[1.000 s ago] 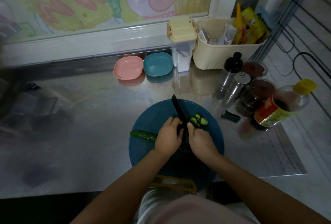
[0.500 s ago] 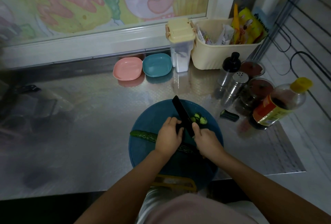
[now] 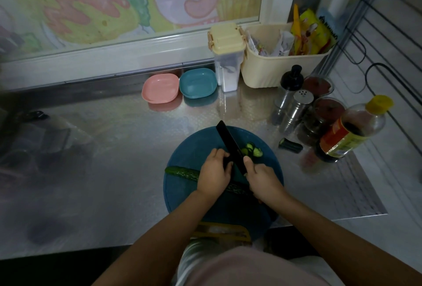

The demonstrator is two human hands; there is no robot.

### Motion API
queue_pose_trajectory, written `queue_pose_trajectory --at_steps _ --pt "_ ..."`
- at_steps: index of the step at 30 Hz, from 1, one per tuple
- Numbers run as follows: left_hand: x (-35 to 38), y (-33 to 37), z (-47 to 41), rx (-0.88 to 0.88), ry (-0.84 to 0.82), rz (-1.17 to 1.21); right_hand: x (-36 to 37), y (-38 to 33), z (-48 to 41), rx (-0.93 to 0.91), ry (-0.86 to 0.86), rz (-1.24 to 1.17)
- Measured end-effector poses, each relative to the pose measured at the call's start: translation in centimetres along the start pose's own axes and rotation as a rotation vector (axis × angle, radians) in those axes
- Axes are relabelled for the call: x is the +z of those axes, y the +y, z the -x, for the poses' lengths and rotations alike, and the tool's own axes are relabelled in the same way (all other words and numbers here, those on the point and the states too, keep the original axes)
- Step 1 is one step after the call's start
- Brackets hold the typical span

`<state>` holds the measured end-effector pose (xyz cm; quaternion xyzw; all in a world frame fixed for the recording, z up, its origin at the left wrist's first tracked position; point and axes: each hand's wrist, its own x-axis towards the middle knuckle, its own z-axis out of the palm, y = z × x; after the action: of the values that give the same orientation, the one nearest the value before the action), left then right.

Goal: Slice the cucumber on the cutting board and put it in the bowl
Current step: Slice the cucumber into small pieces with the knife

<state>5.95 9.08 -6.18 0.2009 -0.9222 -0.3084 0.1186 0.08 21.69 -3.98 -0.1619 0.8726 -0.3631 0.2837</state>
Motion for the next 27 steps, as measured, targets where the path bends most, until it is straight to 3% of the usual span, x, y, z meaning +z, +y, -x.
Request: queue_pose_trajectory --at_steps 17,27 --pt "-0.5 -0.9 0.2 0.059 -0.066 0.037 1.0 -1.4 -1.6 0.019 0.033 0.044" --pt "0.2 -0.2 0.5 -0.005 0.020 0.049 0.1 -0.2 -0.3 0.004 -0.010 0.046"
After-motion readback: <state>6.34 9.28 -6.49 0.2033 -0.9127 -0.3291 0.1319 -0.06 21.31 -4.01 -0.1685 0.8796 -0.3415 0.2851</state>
